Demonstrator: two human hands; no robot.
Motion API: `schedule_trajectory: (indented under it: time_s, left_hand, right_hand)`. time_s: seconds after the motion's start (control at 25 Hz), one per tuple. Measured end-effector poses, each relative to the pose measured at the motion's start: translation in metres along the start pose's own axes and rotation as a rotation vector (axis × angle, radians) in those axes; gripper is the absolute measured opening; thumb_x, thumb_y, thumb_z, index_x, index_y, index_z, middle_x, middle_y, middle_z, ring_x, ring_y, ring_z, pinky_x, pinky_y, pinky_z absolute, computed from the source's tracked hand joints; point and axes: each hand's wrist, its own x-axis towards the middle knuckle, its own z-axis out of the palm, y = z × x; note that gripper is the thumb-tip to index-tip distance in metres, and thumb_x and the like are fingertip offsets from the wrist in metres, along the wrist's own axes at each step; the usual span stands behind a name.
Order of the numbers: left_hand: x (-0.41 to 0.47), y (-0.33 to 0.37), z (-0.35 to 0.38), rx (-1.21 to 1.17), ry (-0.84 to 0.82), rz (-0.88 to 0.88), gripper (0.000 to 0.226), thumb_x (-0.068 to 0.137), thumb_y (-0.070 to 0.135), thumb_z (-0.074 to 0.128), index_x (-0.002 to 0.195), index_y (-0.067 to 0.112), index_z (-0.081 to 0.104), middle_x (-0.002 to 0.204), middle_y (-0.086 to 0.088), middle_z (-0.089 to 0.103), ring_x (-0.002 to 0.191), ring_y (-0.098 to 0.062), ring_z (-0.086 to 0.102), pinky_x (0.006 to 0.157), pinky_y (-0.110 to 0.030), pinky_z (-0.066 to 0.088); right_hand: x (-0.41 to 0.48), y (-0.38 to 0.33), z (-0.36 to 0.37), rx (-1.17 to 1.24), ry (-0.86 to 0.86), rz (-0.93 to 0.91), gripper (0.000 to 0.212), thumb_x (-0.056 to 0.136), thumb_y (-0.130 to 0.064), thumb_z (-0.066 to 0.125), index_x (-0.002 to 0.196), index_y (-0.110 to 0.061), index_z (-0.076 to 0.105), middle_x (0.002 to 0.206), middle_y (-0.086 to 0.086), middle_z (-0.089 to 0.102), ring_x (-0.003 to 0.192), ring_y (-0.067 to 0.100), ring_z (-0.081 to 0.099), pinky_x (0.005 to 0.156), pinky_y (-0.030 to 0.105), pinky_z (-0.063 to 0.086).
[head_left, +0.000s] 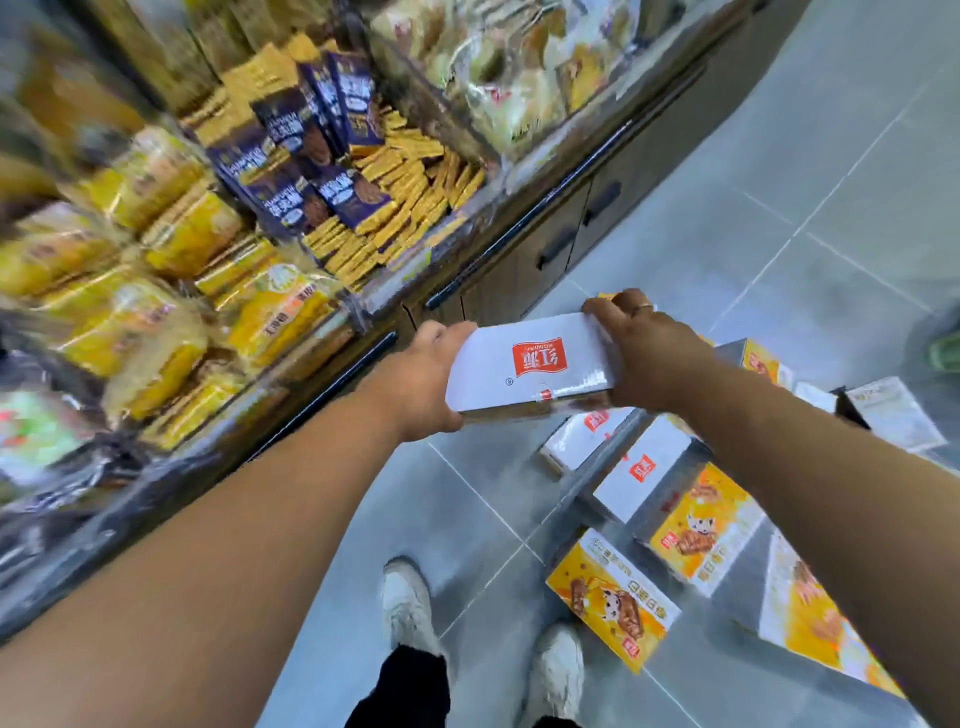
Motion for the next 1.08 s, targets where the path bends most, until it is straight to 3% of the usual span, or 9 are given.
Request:
schedule_trajectory:
  time_s: [0.28, 0.48, 0.6, 0.72, 0.84, 1.08]
  left_hand:
    - [-0.152, 0.052, -0.124, 0.014, 0.125, -0.038, 0.104, 0.069, 0.029, 0.078, 0.151, 0.029, 0.014, 0.15, -0.004, 0.025, 0.129, -0.028, 0.044, 0.098, -0.034, 0.041]
    - [-0.276, 0.049, -0.178, -0.017, 0.221, -0.12, 0.104, 0.067, 0.029, 0.079, 0.151, 0.031, 0.019, 0.15, -0.001, 0.03, 0.131, -0.025, 0.042, 0.103, -0.033, 0.041]
    - [-0.348, 0.033, -0.188, -0.071, 0.269, -0.209, 0.103, 0.067, 0.029, 0.079, 0.151, 0.033, 0.02, 0.146, -0.002, 0.034, 0.126, -0.027, 0.046, 0.103, -0.037, 0.042]
    - [-0.437, 0.006, -0.178, -0.141, 0.316, -0.304, 0.106, 0.065, 0.026, 0.081, 0.151, 0.032, 0.019, 0.143, -0.005, 0.035, 0.124, -0.028, 0.047, 0.102, -0.035, 0.042]
    - [-0.54, -0.021, -0.149, -0.219, 0.347, -0.424, 0.105, 0.066, 0.021, 0.082, 0.151, 0.03, 0.021, 0.145, -0.004, 0.033, 0.127, -0.026, 0.045, 0.104, -0.03, 0.039]
    - [-0.766, -0.054, -0.081, -0.381, 0.519, -0.69, 0.101, 0.068, 0.023, 0.083, 0.15, 0.031, 0.024, 0.147, -0.001, 0.032, 0.131, -0.021, 0.04, 0.105, -0.027, 0.032]
  right_hand:
    - [-0.105, -0.065, -0.154, -0.06, -0.04, -0.125, 0.09, 0.063, -0.038, 0.08, 0.138, -0.025, 0.03, 0.129, 0.015, 0.037, 0.098, 0.042, 0.059, 0.083, 0.044, 0.051]
    - [-0.17, -0.14, -0.224, -0.151, -0.019, -0.272, 0.095, 0.067, -0.035, 0.078, 0.144, -0.029, 0.022, 0.139, 0.017, 0.03, 0.103, 0.043, 0.058, 0.082, 0.044, 0.051]
    - [-0.199, -0.189, -0.236, -0.211, 0.012, -0.377, 0.103, 0.066, -0.041, 0.08, 0.147, -0.032, 0.017, 0.138, 0.014, 0.035, 0.115, 0.039, 0.052, 0.09, 0.044, 0.048]
    - [-0.238, -0.259, -0.232, -0.219, -0.02, -0.463, 0.105, 0.068, -0.033, 0.082, 0.149, -0.031, 0.016, 0.144, 0.014, 0.031, 0.12, 0.035, 0.049, 0.093, 0.039, 0.044]
    - [-0.283, -0.34, -0.209, -0.217, -0.066, -0.592, 0.103, 0.067, -0.026, 0.083, 0.148, -0.031, 0.019, 0.146, 0.011, 0.026, 0.121, 0.035, 0.048, 0.095, 0.039, 0.044]
    - [-0.39, -0.514, -0.159, -0.302, -0.131, -0.899, 0.11, 0.061, -0.039, 0.087, 0.147, -0.03, 0.019, 0.139, 0.008, 0.031, 0.116, 0.032, 0.051, 0.094, 0.035, 0.045]
